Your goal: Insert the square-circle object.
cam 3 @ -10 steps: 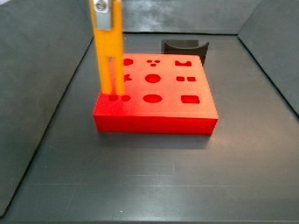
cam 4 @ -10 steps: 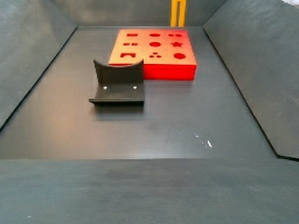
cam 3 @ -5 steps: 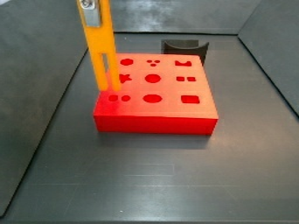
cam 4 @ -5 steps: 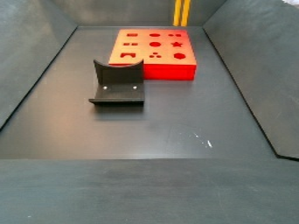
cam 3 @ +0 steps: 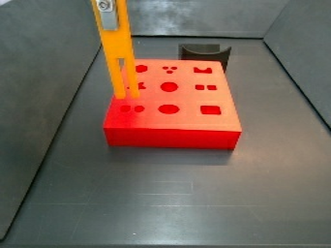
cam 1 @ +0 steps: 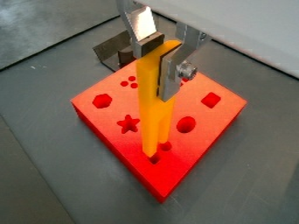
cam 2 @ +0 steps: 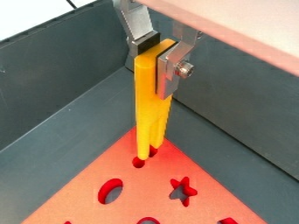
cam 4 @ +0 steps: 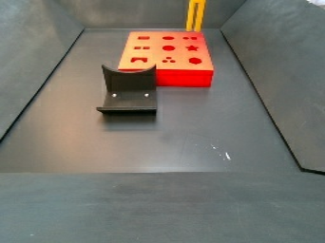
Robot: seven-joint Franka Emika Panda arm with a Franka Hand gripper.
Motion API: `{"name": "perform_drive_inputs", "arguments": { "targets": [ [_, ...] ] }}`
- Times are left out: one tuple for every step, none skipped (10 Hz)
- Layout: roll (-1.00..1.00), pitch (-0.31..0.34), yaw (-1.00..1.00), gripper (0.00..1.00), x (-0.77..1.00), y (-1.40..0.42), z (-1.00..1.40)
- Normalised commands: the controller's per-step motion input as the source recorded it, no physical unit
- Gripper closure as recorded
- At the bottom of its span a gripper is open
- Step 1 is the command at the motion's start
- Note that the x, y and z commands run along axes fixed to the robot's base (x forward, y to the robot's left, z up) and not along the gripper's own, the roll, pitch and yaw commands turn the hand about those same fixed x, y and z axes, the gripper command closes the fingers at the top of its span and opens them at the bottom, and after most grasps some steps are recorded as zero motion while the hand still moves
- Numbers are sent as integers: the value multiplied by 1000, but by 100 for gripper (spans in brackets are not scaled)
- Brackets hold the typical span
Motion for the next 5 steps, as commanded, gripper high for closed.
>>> {"name": "perform_drive_inputs", "arguments": {
  "targets": [
    [-110, 0, 34, 100, 0, 49, -180],
    [0, 366, -171, 100, 46, -100, -417],
    [36, 417, -194, 100, 80, -140, -277],
    [10, 156, 0, 100, 91, -89, -197],
    [0, -7, 0, 100, -9, 0, 0]
  ]
}}
